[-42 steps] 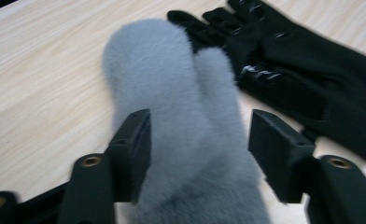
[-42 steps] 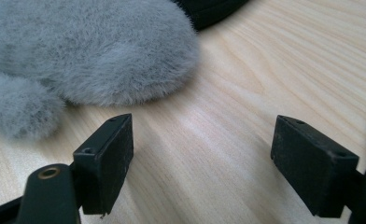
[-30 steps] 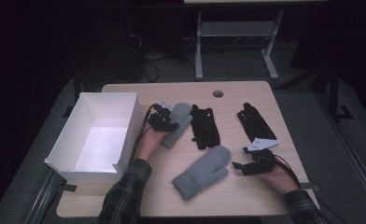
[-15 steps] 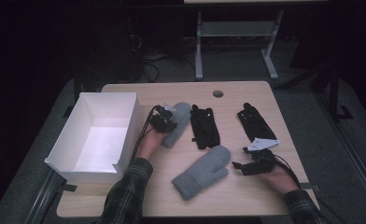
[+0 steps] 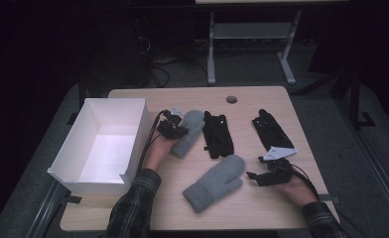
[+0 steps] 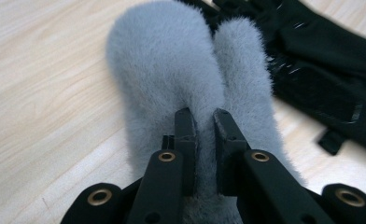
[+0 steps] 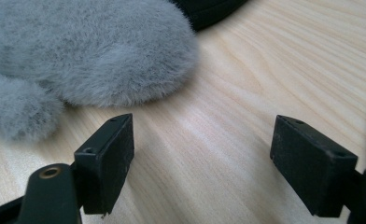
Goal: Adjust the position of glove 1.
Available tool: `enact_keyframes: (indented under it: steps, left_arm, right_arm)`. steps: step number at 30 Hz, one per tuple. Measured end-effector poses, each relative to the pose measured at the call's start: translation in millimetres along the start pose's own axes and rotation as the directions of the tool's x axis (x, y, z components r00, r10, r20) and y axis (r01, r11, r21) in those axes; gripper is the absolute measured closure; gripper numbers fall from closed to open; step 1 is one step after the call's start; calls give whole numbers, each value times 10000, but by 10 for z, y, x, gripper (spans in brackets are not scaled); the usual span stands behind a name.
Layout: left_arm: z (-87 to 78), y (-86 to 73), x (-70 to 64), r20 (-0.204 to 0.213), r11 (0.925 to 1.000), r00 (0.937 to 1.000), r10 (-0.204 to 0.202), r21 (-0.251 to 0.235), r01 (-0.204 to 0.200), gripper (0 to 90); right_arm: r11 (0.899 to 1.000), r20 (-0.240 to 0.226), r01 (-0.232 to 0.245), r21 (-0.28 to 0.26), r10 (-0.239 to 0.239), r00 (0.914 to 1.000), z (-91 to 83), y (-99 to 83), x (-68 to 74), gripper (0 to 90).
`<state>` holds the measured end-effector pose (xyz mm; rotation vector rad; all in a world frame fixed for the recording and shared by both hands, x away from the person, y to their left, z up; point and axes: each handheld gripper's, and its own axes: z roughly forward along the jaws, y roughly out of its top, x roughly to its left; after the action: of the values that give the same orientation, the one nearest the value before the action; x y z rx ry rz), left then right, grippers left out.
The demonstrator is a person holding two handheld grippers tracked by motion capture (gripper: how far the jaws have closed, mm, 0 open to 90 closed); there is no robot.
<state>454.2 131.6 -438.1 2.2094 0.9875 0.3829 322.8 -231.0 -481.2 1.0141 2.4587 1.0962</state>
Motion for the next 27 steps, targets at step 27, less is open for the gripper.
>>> enact_keyframes:
  steps: [27]
  left_arm:
    - [-712,18,-505,1956,9914,9777,768,-1188,-542,833]
  right_arm:
    - [9999,-123,127,106,-125,9998,10,3,6,159]
